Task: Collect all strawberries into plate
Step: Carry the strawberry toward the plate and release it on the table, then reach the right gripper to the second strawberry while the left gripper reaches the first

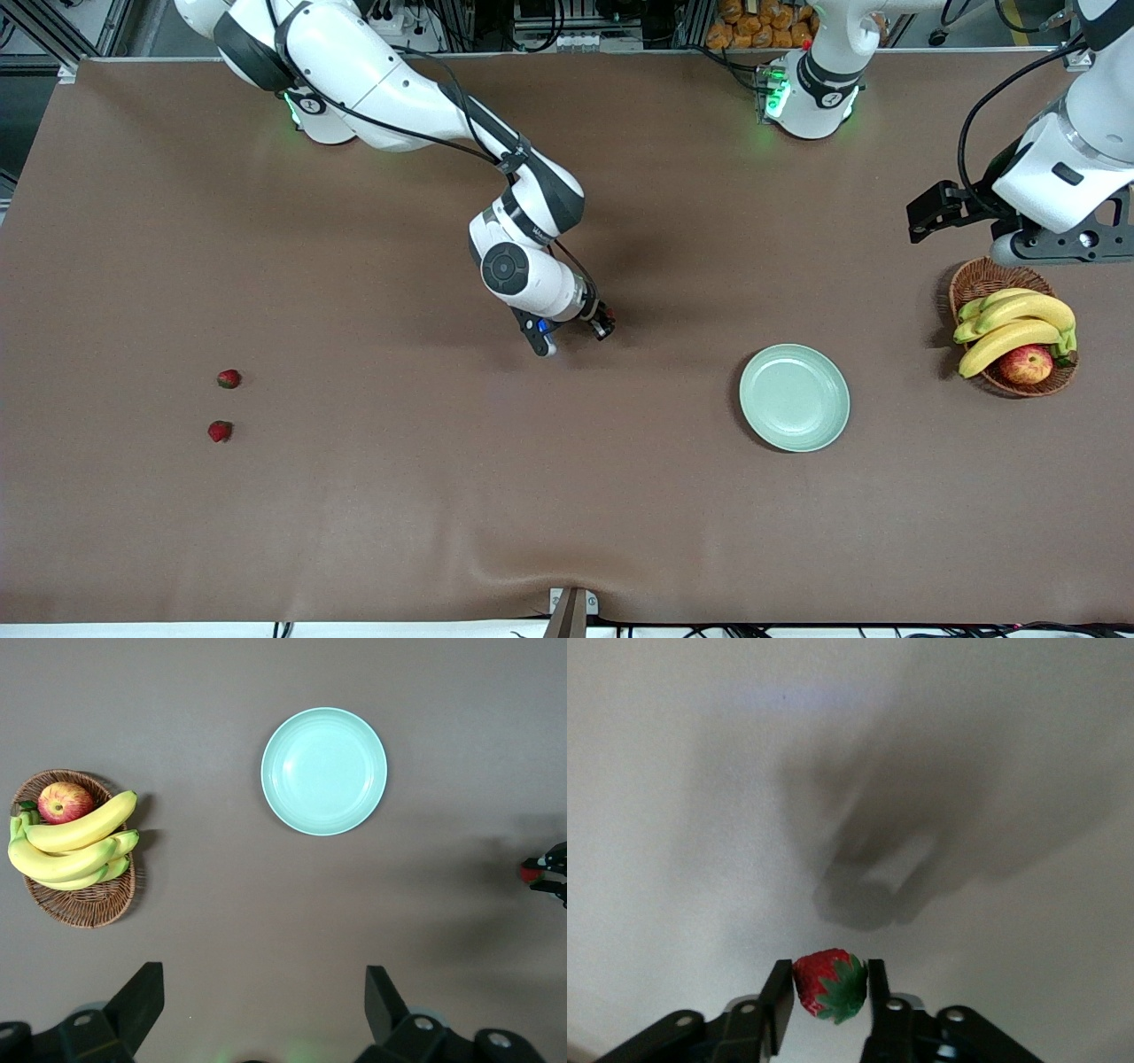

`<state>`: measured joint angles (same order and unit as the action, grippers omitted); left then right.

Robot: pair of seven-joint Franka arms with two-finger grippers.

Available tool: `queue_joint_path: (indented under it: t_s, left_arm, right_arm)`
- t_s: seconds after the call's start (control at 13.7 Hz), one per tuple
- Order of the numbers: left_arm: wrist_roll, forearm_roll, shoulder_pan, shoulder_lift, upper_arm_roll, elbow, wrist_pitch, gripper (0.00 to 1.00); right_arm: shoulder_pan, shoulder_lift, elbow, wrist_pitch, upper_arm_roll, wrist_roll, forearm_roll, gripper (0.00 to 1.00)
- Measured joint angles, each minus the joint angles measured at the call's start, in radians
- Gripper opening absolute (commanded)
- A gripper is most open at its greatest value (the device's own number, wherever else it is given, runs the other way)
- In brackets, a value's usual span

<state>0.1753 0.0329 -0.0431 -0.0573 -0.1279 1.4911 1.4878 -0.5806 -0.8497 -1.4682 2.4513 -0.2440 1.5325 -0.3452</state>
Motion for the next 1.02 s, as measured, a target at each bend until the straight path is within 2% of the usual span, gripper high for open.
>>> queue_joint_path:
  t_s: [0.29, 0.44, 0.73, 1.02]
  left_arm:
    - [0.0, 0.0, 0.009, -0.006, 0.0, 0.001, 0.0, 1.0]
    - [0.0, 0.0, 0.018, -0.017, 0.001, 0.003, 0.0, 1.0]
    - [0.0, 0.0, 0.036, -0.085, 0.001, 0.005, 0.019, 1.0]
    - [0.007, -0.033, -0.01, -0.225, -0.015, 0.009, 0.093, 1.0]
  right_arm:
    - [0.002, 0.005, 0.027, -0.022, 0.018, 0.0, 0.0, 1.0]
    - [0.026, 0.018, 0.079, -0.155, 0.029, 0.0, 0.0, 1.0]
    - [0.17, 0.064, 0.248, -0.545, 0.033, -0.021, 0.0, 1.0]
    - [0.29, 0.124, 0.306, -0.682, 0.034, -0.211, 0.001, 1.0]
